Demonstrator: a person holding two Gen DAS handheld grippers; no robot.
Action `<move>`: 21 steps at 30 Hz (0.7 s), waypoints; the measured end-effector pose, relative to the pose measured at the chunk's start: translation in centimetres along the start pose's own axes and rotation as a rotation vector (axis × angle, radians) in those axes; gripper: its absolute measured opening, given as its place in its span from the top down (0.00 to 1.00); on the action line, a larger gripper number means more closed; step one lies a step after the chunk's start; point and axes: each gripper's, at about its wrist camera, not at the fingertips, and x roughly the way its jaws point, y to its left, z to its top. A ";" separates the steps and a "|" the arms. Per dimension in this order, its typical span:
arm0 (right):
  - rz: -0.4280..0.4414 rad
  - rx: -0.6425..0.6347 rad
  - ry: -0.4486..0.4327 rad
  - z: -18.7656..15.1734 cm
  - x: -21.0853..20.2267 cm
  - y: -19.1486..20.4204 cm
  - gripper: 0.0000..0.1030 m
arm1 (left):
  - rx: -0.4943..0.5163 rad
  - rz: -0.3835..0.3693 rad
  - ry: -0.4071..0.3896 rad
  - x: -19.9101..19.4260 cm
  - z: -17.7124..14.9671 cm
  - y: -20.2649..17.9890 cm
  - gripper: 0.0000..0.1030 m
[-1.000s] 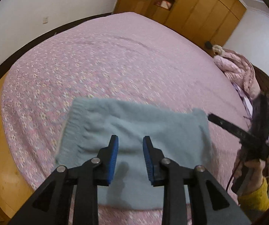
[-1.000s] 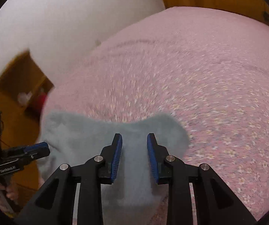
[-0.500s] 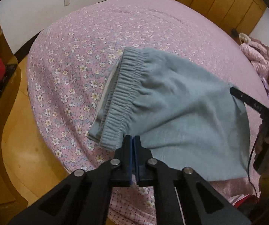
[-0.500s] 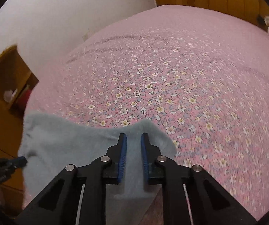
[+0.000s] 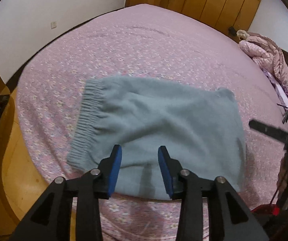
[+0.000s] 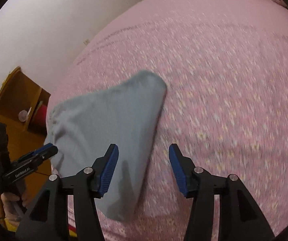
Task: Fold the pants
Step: 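Lay the held waistband flat on the pants with the left tool and open, then lower the right tool onto the pants edge and close on it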
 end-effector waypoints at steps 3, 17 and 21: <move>-0.007 0.019 0.024 -0.4 0.4 -0.4 0.48 | -0.006 -0.021 0.028 0.2 -0.5 -0.8 0.56; 0.015 0.029 0.089 -1.4 1.9 0.3 0.43 | 0.012 0.033 0.053 1.7 -1.2 -1.8 0.37; 0.029 0.045 0.093 -1.5 2.1 0.2 0.43 | 0.008 0.037 0.054 1.9 -1.1 -1.7 0.35</move>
